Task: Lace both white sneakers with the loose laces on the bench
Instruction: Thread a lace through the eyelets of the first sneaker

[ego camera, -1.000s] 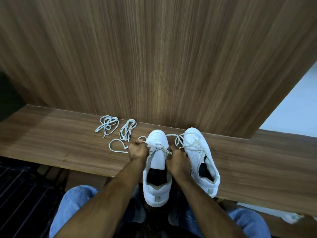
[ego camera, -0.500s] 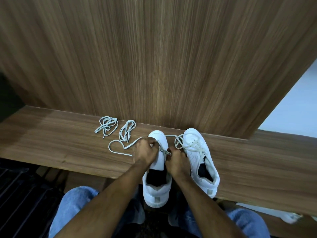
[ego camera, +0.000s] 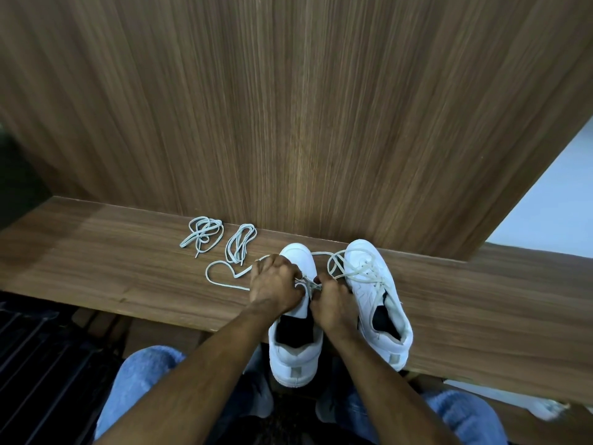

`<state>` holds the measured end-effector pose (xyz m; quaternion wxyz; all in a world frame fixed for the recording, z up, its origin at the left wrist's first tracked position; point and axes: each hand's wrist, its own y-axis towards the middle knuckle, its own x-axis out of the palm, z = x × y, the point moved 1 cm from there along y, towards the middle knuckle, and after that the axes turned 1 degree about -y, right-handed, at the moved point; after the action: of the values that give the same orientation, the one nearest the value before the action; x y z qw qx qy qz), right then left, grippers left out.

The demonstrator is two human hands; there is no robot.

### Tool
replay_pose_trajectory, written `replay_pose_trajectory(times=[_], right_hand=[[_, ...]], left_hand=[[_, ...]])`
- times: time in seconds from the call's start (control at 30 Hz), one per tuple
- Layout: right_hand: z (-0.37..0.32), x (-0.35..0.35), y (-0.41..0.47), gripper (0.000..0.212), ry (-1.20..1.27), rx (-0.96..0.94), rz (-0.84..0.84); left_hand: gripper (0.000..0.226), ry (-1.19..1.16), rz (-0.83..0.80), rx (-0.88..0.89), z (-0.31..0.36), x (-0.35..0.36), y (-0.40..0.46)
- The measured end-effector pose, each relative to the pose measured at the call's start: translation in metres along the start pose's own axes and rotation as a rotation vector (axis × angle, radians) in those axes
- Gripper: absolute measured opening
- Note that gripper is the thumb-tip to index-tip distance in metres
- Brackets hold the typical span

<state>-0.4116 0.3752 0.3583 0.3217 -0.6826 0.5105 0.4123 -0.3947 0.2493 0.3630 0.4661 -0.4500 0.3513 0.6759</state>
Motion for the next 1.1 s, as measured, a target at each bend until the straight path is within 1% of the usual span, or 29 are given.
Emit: replay_pose_trajectory(times=[0.1,0.13,0.17,0.2,0.23,0.3,0.33,0.37,0.4,0.43,0.47,0.5,0.57,0.6,0.67,0.7,0.77,0.87,0.93,0.97,1.0,1.03,1.1], right_hand=[[-0.001,-0.001,-0.001,0.030,-0.001,-0.011,0.003],[-0.001,-0.001,-0.001,0.031,0.000,-0.009,0.006],[-0.001,0.000,-0.002,0.032,0.000,-0.005,0.012],[0.000,0.000,-0.002,0.033,0.001,-0.005,0.020],[0.001,0.000,-0.002,0.033,0.000,-0.005,0.028],[0.002,0.001,-0.001,0.029,0.001,0.001,0.027],[0.002,0.001,-0.001,0.029,0.000,0.003,0.022],[0.002,0.002,0.000,0.029,-0.001,0.002,0.018],[0.002,0.002,0.000,0.030,-0.003,0.002,0.018],[0.002,0.002,-0.001,0.030,-0.002,0.001,0.020],[0.001,0.002,-0.001,0.031,0.002,-0.002,0.025],[0.001,0.002,-0.001,0.032,0.005,-0.005,0.027],[0.000,0.002,-0.001,0.034,0.007,-0.001,0.023],[0.000,0.001,-0.001,0.035,0.003,0.004,0.021],[-0.001,0.001,-0.002,0.036,-0.007,0.003,0.015],[0.000,0.001,-0.002,0.035,-0.010,0.003,0.009],[0.000,0.000,-0.002,0.033,-0.016,0.000,-0.005],[0.000,-0.001,-0.002,0.034,-0.024,-0.008,-0.015],[0.000,-0.002,-0.003,0.036,-0.029,-0.013,-0.005],[0.000,-0.002,-0.003,0.037,-0.027,-0.015,0.000],[0.001,-0.001,-0.003,0.039,-0.024,-0.018,0.002],[0.002,-0.001,-0.003,0.040,-0.020,-0.020,0.004],[0.003,0.000,-0.003,0.037,-0.019,-0.025,0.009]], left_hand=[[0.030,0.205,0.027,0.037,0.005,0.000,-0.002],[0.030,0.221,0.038,0.039,0.006,-0.001,-0.002],[0.027,0.177,0.058,0.030,0.006,-0.003,-0.001],[0.020,0.024,0.131,-0.002,0.005,-0.005,0.002],[0.013,-0.214,0.231,-0.079,0.004,-0.009,0.003],[0.022,-0.928,0.474,-0.324,-0.001,-0.024,0.010],[0.027,-1.229,0.604,-0.475,-0.005,-0.031,0.015],[0.029,-1.414,0.709,-0.599,-0.012,-0.036,0.020],[0.028,-1.461,0.766,-0.661,-0.017,-0.040,0.025],[0.024,-1.401,0.768,-0.662,-0.021,-0.043,0.027],[0.016,-1.261,0.714,-0.614,-0.023,-0.044,0.027],[0.016,-1.063,0.619,-0.553,-0.025,-0.040,0.024],[0.032,-0.666,0.465,-0.422,-0.026,-0.028,0.015],[0.032,-0.532,0.411,-0.338,-0.024,-0.023,0.010],[0.027,-0.351,0.309,-0.140,-0.013,-0.013,-0.001],[0.027,-0.261,0.243,-0.070,-0.008,-0.006,-0.005],[0.029,-0.079,0.164,-0.016,0.001,0.006,-0.010],[0.031,0.108,0.203,0.018,0.006,0.011,-0.014],[0.034,0.194,0.189,0.054,0.007,0.007,-0.009],[0.034,0.191,0.191,0.053,0.005,0.005,-0.005],[0.033,0.109,0.246,0.028,0.003,0.001,0.000],[0.030,-0.075,0.346,-0.037,-0.001,-0.005,0.006],[0.022,-0.684,0.620,-0.218,-0.006,-0.026,0.017]])
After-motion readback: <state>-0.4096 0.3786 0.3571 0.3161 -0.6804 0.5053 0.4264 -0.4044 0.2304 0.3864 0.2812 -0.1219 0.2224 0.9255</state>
